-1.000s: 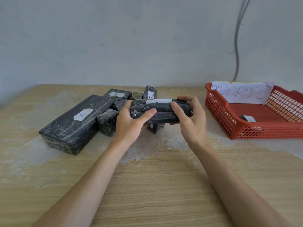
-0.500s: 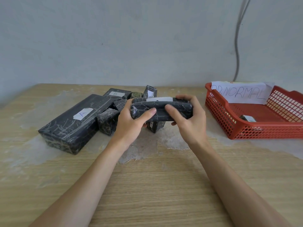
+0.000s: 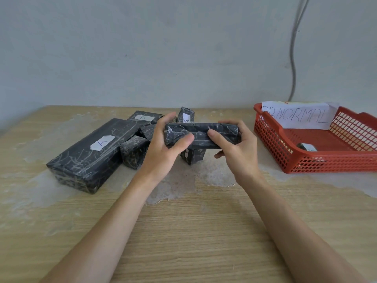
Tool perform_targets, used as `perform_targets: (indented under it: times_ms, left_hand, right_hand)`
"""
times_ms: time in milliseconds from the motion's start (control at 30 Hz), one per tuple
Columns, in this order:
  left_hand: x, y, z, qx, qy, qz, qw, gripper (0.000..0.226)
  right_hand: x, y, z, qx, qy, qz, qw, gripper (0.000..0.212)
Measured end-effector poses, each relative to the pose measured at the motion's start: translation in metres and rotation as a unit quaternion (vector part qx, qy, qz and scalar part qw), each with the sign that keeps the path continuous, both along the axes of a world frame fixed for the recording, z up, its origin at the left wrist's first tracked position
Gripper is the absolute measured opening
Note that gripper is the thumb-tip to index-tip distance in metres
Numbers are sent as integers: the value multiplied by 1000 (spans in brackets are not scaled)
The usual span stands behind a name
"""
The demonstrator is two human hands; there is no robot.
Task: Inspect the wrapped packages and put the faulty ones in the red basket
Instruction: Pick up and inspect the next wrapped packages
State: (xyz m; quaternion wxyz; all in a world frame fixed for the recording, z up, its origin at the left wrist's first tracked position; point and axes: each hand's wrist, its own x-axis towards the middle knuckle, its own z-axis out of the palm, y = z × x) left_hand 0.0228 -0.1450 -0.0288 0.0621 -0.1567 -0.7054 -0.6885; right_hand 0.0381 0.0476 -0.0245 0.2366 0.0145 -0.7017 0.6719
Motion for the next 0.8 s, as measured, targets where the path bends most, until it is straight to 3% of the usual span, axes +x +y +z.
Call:
perform_targets:
  times_ms: [67, 167, 300, 467, 600, 800]
  left_hand:
    - [-2, -2, -1, -11, 24, 6, 1000, 72]
    - [-1, -1, 1, 2, 51, 44, 998, 51]
    - [0, 5, 1, 33, 32, 82, 996, 42]
    - [-3, 5, -4, 45, 4, 37, 998, 36]
    - [-2, 8, -6, 24, 20, 59, 998, 33]
    - [1, 8, -2, 10, 48, 108, 993, 27]
  right_hand:
    - [1, 0, 1, -10, -9, -5, 1000, 26]
    - [3, -1, 1, -14, 5, 11, 1000, 23]
    - [7, -2, 3, 48, 30, 21, 998, 35]
    - [6, -2, 2, 40, 56, -20, 997, 18]
    - [2, -1, 1, 39, 45, -46, 997, 33]
    - [7, -4, 2, 45, 27, -2, 999, 34]
